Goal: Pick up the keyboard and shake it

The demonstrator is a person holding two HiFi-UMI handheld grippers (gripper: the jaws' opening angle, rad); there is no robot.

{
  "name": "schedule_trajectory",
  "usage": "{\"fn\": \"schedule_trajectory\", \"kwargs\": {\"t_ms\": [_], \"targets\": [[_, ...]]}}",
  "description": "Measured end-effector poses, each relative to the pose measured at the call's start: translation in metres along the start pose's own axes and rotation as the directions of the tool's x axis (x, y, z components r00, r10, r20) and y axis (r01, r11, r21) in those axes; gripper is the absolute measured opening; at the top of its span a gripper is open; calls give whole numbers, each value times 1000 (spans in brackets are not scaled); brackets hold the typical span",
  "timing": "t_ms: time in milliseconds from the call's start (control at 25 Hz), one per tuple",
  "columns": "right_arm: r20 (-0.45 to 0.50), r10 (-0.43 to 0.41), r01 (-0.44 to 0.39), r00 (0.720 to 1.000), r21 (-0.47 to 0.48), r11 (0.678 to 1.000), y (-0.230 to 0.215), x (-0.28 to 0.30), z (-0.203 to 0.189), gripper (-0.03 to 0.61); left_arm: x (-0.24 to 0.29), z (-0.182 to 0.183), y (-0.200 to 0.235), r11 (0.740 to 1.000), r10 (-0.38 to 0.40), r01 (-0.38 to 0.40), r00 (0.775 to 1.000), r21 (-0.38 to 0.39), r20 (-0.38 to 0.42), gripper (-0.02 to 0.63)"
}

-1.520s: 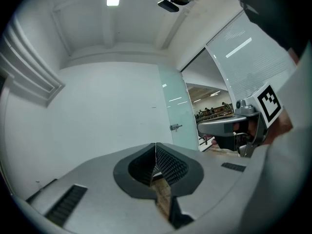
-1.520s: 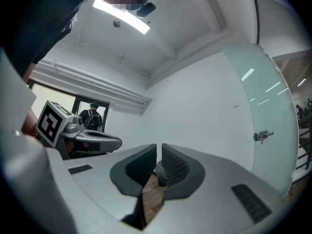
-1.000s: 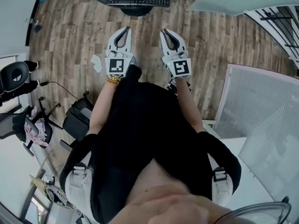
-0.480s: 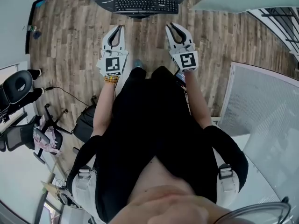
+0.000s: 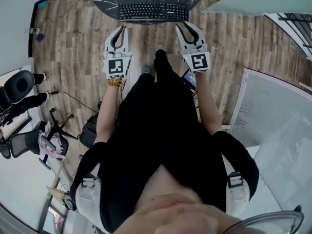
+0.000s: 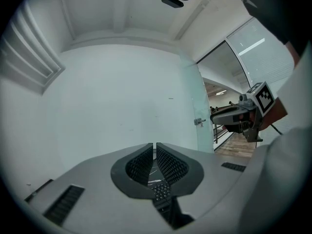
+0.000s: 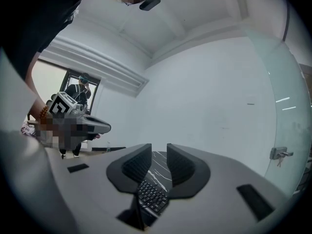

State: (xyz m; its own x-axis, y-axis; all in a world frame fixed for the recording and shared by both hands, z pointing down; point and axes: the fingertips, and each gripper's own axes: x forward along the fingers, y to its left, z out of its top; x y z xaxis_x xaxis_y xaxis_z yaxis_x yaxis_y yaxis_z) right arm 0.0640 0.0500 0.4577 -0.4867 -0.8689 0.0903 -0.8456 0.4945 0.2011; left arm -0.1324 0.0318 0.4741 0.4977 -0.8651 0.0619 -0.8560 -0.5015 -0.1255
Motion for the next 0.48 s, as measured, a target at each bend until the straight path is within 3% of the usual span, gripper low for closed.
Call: {"fn": "schedule_trajectory", "kwargs": {"t_ms": [480], "targets": [[27, 14, -15, 1000, 39, 999, -104, 62, -24, 97, 118, 18, -8, 999, 21, -20, 1000, 43, -22, 14]]}}
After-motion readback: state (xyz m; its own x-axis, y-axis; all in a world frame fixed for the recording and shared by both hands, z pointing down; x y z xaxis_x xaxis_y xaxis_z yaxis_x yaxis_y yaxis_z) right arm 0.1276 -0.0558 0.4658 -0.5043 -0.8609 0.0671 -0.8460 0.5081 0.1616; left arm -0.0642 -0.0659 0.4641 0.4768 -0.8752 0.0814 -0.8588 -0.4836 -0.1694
